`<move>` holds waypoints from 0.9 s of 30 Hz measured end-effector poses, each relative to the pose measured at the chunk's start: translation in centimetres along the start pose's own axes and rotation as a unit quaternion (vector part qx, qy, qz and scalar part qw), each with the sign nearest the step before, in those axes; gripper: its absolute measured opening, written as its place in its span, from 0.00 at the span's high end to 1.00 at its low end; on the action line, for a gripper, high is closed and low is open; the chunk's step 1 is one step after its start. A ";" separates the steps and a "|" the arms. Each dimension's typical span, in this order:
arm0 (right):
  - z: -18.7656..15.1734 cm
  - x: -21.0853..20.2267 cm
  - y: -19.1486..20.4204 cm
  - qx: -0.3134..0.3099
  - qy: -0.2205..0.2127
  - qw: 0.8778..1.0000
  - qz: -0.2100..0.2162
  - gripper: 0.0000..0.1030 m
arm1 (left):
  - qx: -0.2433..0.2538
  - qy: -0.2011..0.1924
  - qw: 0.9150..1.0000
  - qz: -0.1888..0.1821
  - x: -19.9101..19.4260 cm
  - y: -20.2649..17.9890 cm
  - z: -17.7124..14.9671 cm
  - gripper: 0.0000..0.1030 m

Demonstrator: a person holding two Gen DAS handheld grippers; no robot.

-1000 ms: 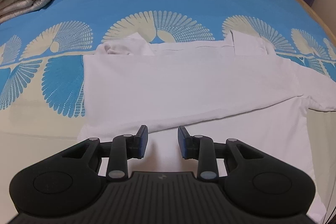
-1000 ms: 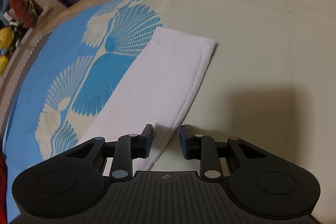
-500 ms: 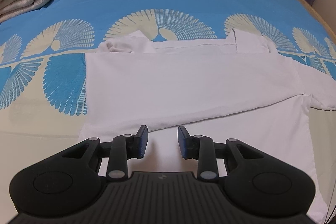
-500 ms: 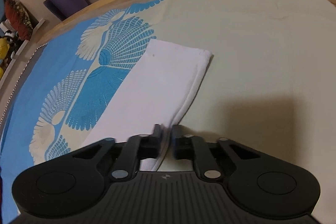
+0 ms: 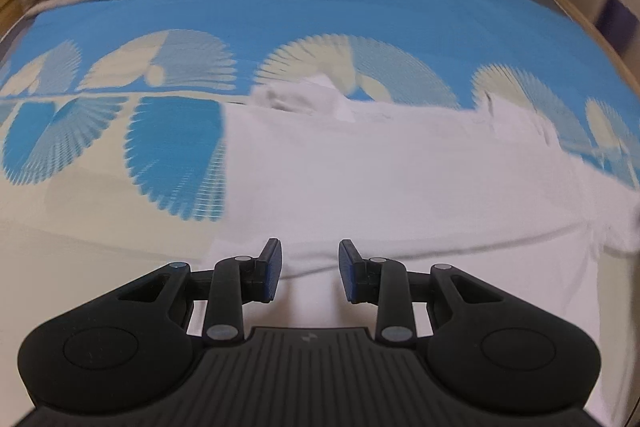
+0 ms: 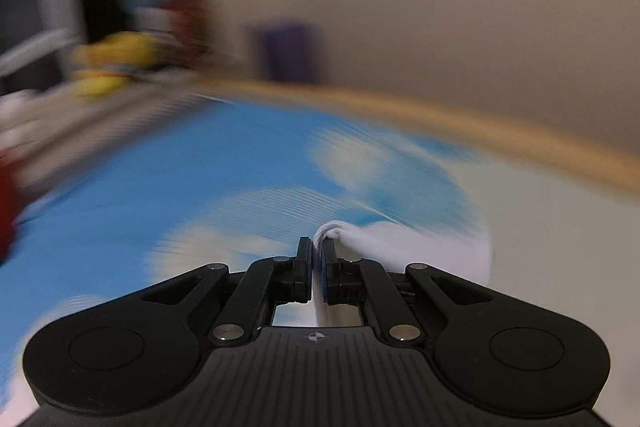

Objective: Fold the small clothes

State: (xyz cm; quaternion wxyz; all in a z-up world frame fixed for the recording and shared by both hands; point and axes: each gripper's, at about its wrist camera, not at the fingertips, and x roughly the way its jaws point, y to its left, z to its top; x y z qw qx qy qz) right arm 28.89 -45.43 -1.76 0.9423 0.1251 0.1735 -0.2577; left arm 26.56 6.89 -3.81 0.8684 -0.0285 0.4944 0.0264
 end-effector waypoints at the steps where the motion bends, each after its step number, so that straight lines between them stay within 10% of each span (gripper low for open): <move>1: 0.1 -1.8 3.3 -0.032 -0.019 0.998 0.051 0.97 | -0.014 -0.003 1.000 0.004 -0.3 0.8 0.2 0.66; 4: -1.7 -7.9 12.3 -0.116 -0.046 0.967 0.222 0.96 | -0.042 -0.013 0.999 0.019 -1.1 2.9 0.9 0.66; 8: -7.9 -13.2 20.7 -0.193 0.044 0.893 0.403 0.95 | -0.085 -0.018 0.996 0.023 -2.1 6.2 1.7 0.66; 11: -14.2 -13.7 24.7 -0.253 0.201 0.836 0.443 0.91 | -0.106 -0.016 0.994 0.012 -2.4 7.8 2.0 0.66; 13: -17.3 -13.6 25.5 -0.270 0.281 0.821 0.418 0.91 | -0.122 -0.013 0.992 0.002 -2.6 8.7 2.0 0.66; 17: -16.0 -14.2 25.7 -0.274 0.330 0.829 0.359 0.89 | -0.163 -0.002 0.986 -0.024 -2.4 10.5 1.8 0.66; 27: -6.8 -14.3 17.9 -0.108 0.255 0.929 0.245 0.60 | -0.189 0.022 0.978 -0.084 2.0 9.7 0.3 0.79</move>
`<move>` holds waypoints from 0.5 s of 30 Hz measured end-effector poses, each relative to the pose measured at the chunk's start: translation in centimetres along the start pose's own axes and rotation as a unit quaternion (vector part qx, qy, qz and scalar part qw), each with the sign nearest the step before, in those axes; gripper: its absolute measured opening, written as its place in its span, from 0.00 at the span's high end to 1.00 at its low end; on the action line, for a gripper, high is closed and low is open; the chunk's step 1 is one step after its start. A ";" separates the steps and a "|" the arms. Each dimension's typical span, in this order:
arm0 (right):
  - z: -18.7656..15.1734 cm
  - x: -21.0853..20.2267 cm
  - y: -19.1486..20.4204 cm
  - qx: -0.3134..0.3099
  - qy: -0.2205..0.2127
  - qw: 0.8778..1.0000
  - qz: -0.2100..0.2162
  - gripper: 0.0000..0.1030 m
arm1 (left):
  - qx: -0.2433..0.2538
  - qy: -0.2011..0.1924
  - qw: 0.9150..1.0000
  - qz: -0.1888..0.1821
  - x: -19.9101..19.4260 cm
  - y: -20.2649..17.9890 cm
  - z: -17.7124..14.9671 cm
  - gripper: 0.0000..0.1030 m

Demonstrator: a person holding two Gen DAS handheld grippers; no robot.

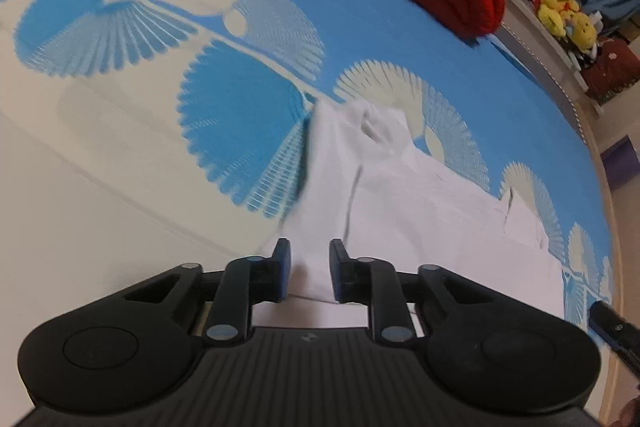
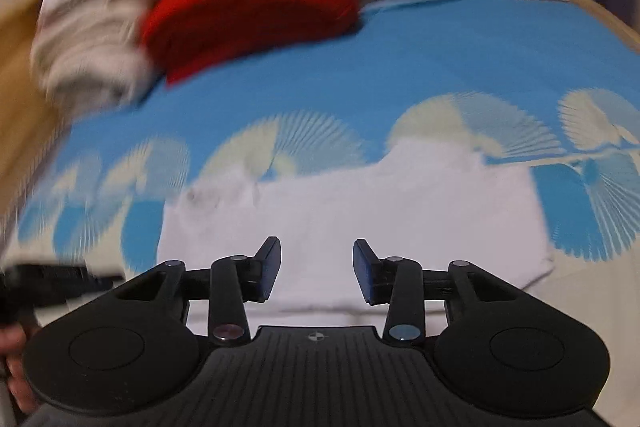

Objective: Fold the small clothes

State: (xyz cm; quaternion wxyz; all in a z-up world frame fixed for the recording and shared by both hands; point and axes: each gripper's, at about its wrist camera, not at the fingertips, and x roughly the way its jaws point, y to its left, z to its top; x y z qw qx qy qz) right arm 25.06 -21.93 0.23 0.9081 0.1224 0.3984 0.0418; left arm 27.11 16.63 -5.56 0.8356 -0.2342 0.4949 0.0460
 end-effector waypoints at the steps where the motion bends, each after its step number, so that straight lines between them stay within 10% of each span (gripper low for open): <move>1: -0.1 0.5 -0.6 0.021 0.016 0.999 -0.034 0.59 | 0.001 0.004 1.000 0.001 0.4 -0.2 -0.2 0.79; 15: 3.3 3.4 -2.9 0.086 0.045 0.995 -0.018 0.60 | 0.040 0.019 0.999 -0.007 6.0 -3.6 -1.2 0.79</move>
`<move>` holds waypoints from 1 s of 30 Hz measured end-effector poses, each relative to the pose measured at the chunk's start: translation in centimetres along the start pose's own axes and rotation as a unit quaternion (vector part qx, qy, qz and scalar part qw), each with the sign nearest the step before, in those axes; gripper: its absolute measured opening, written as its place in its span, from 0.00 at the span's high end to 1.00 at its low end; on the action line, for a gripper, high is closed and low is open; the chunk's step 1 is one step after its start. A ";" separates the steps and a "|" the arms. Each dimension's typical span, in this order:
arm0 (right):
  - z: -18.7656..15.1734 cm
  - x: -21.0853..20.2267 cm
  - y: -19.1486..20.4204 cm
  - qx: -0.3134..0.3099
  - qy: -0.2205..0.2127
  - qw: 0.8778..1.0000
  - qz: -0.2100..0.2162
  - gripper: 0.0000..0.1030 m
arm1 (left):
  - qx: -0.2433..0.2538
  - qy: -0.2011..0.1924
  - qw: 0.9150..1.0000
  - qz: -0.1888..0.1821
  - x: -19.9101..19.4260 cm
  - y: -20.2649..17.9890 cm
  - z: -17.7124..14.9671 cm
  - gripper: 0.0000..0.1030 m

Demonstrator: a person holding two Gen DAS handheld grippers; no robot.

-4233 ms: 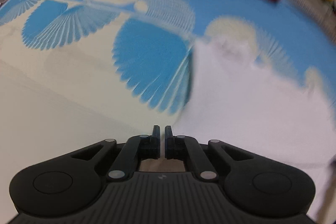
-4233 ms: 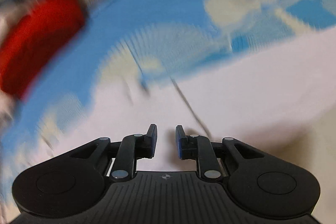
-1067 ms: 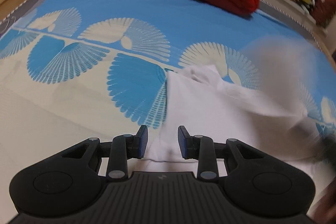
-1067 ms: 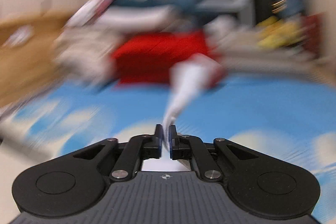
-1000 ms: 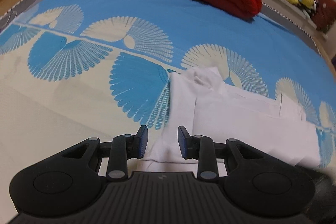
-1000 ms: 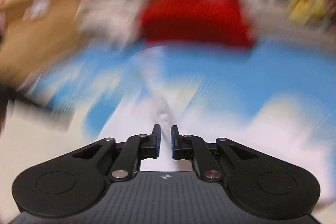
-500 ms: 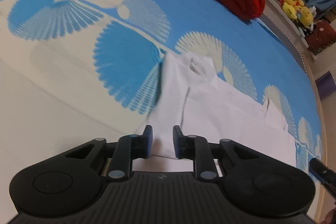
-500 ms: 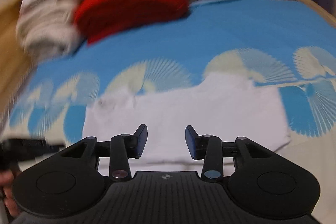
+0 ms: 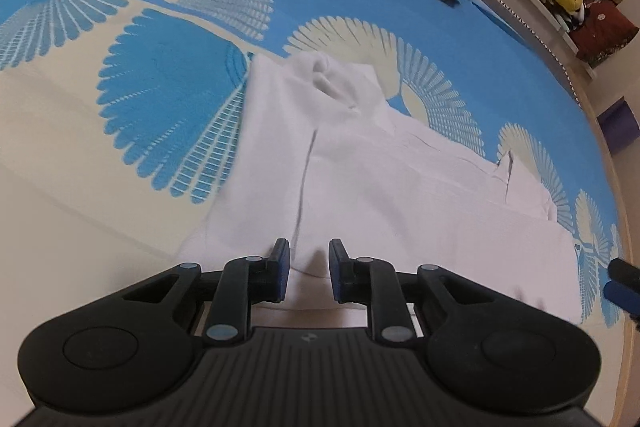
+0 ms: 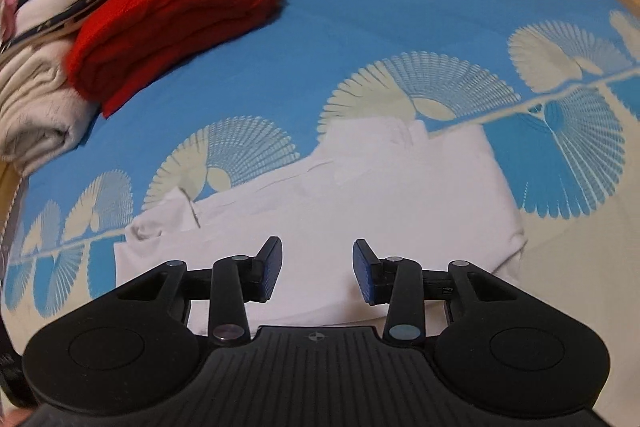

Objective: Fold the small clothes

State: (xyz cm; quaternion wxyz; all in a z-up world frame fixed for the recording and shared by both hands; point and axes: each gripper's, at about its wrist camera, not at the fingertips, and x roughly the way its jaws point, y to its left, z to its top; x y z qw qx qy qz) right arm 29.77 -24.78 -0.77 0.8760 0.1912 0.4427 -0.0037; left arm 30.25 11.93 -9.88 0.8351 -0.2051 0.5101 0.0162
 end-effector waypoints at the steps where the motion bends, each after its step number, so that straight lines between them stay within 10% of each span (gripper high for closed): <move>1: 0.3 -0.1 -0.3 0.003 -0.004 1.000 -0.003 0.60 | 0.001 0.004 1.000 0.002 0.4 -0.1 -0.1 0.79; 6: 1.6 -0.2 -2.8 0.046 -0.021 0.998 -0.026 0.60 | 0.026 -0.002 0.999 0.042 1.1 -0.6 -0.2 1.00; 13: 1.7 0.6 -7.4 0.166 -0.020 0.984 -0.059 0.60 | -0.018 -0.093 0.988 0.122 -4.5 0.9 0.9 1.00; 24: -2.5 6.2 -11.9 0.334 0.085 0.935 -0.080 0.60 | -0.053 -0.033 0.996 0.061 -2.1 2.4 1.1 0.98; 27: -3.1 6.8 -12.4 0.342 0.091 0.930 -0.097 0.60 | -0.110 0.029 0.991 0.067 0.2 4.4 0.7 0.98; 30: -3.2 6.4 -12.2 0.344 0.090 0.930 -0.098 0.60 | -0.103 0.003 0.993 0.063 -1.0 4.1 1.0 0.98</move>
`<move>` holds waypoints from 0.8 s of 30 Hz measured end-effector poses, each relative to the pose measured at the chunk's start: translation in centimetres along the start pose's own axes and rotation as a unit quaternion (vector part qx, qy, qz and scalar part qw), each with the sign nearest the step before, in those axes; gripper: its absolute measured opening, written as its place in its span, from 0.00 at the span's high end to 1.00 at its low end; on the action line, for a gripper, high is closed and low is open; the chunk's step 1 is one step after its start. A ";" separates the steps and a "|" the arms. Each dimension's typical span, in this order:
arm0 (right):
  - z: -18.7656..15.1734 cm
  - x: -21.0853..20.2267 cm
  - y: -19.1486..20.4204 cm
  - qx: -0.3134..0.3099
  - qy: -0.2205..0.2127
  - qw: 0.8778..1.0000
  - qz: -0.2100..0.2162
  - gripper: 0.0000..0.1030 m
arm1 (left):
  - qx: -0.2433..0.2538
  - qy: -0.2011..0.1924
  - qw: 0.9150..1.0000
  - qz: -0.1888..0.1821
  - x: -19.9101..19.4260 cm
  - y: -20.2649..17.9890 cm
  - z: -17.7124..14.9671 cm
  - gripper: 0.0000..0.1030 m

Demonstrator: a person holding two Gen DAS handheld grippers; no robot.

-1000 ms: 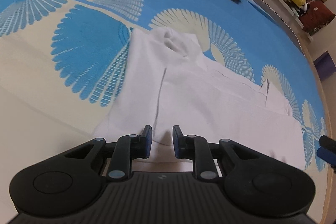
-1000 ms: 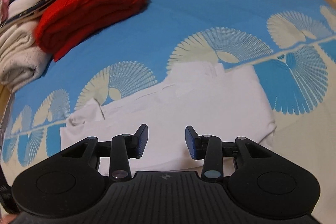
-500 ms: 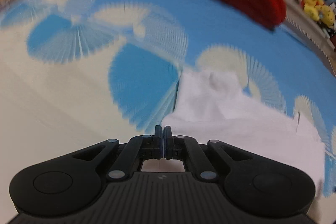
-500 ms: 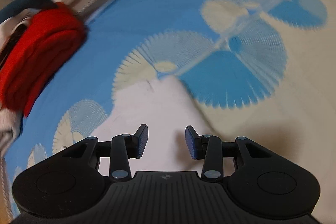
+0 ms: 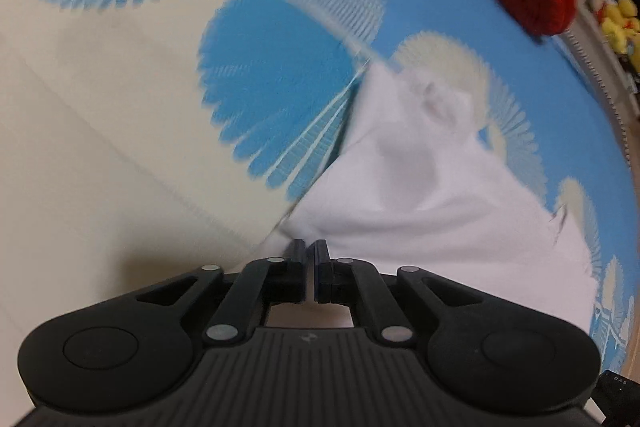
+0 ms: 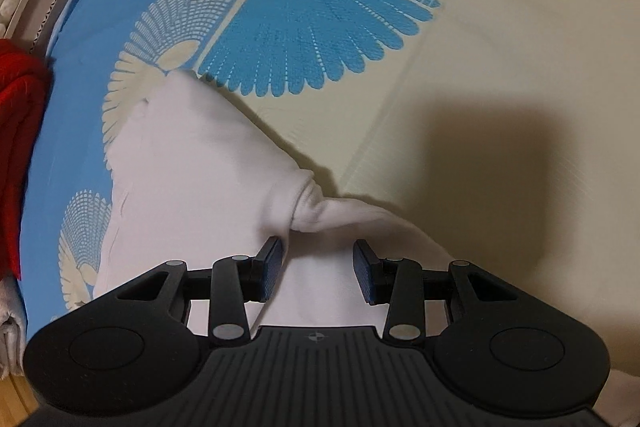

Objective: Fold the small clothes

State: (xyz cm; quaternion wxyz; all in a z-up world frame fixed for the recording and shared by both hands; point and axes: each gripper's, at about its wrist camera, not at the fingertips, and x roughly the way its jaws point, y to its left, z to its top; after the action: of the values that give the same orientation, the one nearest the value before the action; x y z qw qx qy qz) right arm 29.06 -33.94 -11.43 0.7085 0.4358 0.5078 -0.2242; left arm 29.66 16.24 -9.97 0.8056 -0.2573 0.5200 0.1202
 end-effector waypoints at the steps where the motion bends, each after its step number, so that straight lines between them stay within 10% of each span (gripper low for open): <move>1: -0.1 -0.3 0.2 -0.003 -0.003 1.000 0.003 0.60 | 0.013 -0.021 1.000 -0.006 -0.7 -0.4 0.1 0.98; 12: 0.5 -2.0 2.0 -0.073 -0.060 0.994 0.049 0.60 | 0.067 -0.128 0.987 -0.077 -2.4 -1.7 3.3 0.96; 24: 1.3 1.5 0.3 -0.042 -0.007 0.999 0.013 0.59 | 0.179 -0.074 0.980 -0.044 3.3 -4.6 2.2 0.84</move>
State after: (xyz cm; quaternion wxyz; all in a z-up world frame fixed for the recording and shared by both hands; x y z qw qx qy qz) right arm 30.54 -34.74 -12.60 0.7325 0.4107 0.5059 -0.1970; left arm 34.91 13.32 -10.84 0.8794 -0.1222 0.4600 0.0087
